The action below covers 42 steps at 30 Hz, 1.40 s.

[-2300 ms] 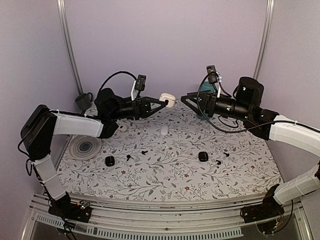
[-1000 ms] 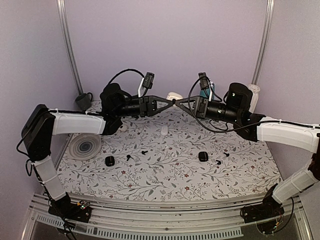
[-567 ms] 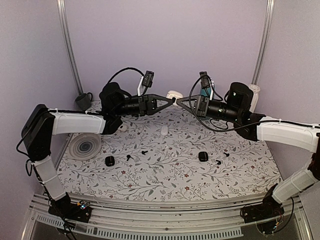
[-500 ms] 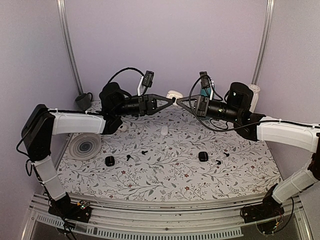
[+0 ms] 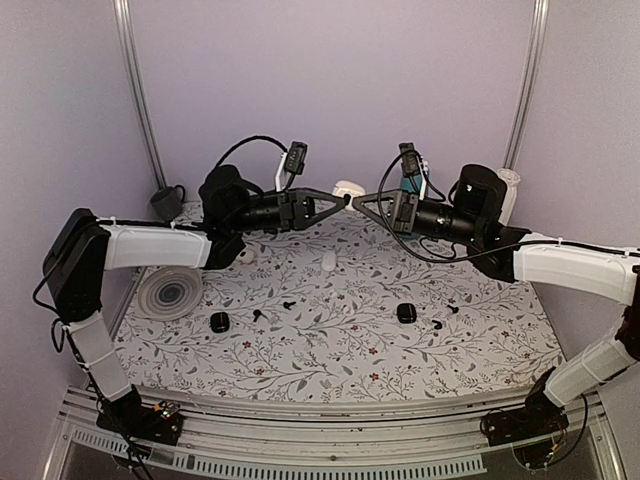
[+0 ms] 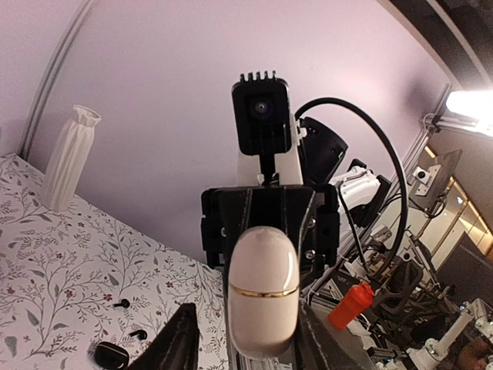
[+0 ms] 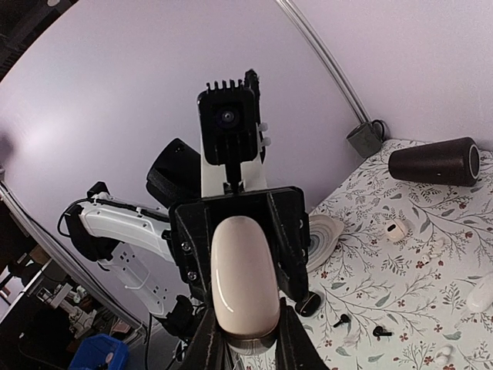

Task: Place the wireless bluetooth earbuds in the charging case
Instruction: Pass from the left arm to the right, then place the charging case at the center of the board.

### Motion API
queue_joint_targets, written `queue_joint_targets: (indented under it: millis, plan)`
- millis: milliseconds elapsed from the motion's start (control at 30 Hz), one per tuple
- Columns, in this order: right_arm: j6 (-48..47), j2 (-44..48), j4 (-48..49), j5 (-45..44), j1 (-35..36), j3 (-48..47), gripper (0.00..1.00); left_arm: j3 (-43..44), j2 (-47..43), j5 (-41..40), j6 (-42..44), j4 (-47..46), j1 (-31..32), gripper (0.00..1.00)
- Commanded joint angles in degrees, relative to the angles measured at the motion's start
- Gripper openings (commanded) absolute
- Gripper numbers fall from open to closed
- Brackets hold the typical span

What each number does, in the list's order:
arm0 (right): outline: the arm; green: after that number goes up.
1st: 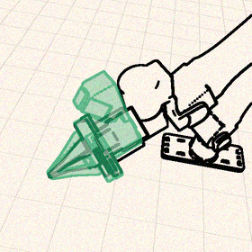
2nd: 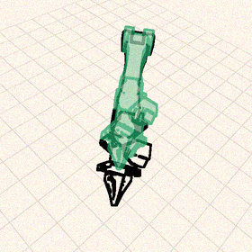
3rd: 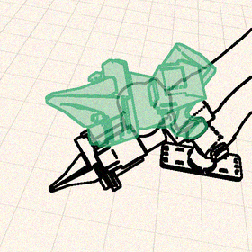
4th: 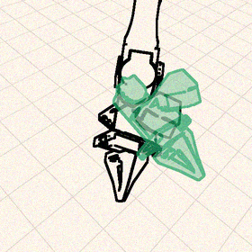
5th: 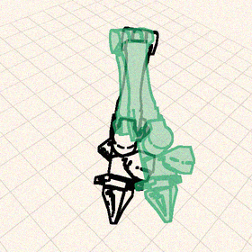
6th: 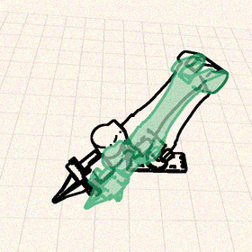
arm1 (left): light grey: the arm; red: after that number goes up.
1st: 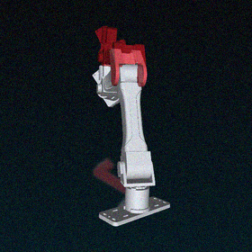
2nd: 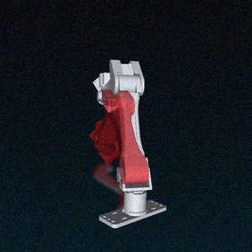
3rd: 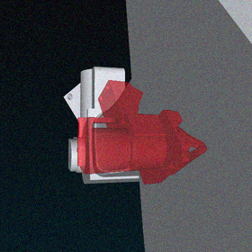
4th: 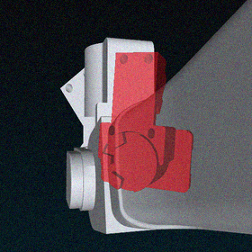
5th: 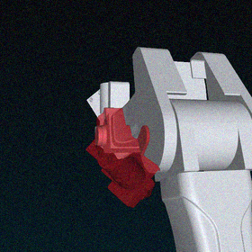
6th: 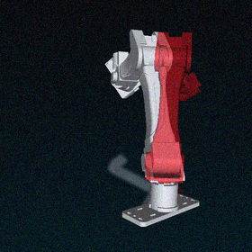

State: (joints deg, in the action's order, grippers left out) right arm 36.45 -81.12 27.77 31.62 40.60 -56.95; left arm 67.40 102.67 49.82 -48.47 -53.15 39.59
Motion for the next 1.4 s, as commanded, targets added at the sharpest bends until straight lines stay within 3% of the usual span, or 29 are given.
queue_joint_targets:
  millis: [0,133,267,300,333,533,700,900,1000,1200,1367]
  plan:
    - [0.3,0.1,2.4,-0.9,-0.1,-1.0,0.03,-1.8,-0.9,-2.6,1.2,0.0,-0.3,0.45]
    - [0.5,0.5,2.3,-1.3,-0.8,-0.5,0.03,-3.3,-1.7,-3.7,2.5,0.0,-0.5,0.53]
    - [1.0,0.7,1.6,-1.9,-1.7,-0.1,0.03,-5.4,-3.1,-5.7,4.2,0.4,-0.9,0.78]
    - [1.1,0.8,1.2,-2.4,-2.1,0.0,0.03,-6.1,-3.6,-6.7,4.9,0.9,-1.0,0.93]
    - [1.1,0.9,0.7,-2.8,-2.4,0.1,0.03,-6.9,-4.5,-7.8,6.1,2.2,-1.1,0.96]
    - [0.3,2.7,-5.5,-5.4,-6.5,2.5,0.03,-9.9,-13.1,-20.3,24.0,19.5,-0.6,0.96]
    - [-0.2,3.6,-9.9,-6.3,-11.8,6.2,0.03,-9.8,-17.9,-28.6,32.3,29.8,-1.2,0.96]
    - [0.5,0.2,-13.6,-4.9,-19.5,8.4,0.03,-12.5,-19.8,-27.8,29.2,26.4,-5.5,0.96]
    - [0.9,-2.5,-14.0,-4.2,-22.9,9.5,0.03,-12.2,-20.2,-34.3,21.9,28.6,-7.4,0.96]
    - [-0.3,-11.7,-15.5,-0.2,-28.4,7.6,0.03,-12.1,-21.5,-37.5,26.1,33.2,-8.5,0.96]
    - [-1.3,-19.9,-16.1,3.1,-31.6,4.1,0.03,-17.5,-24.7,-36.2,24.7,28.9,-10.6,0.96]
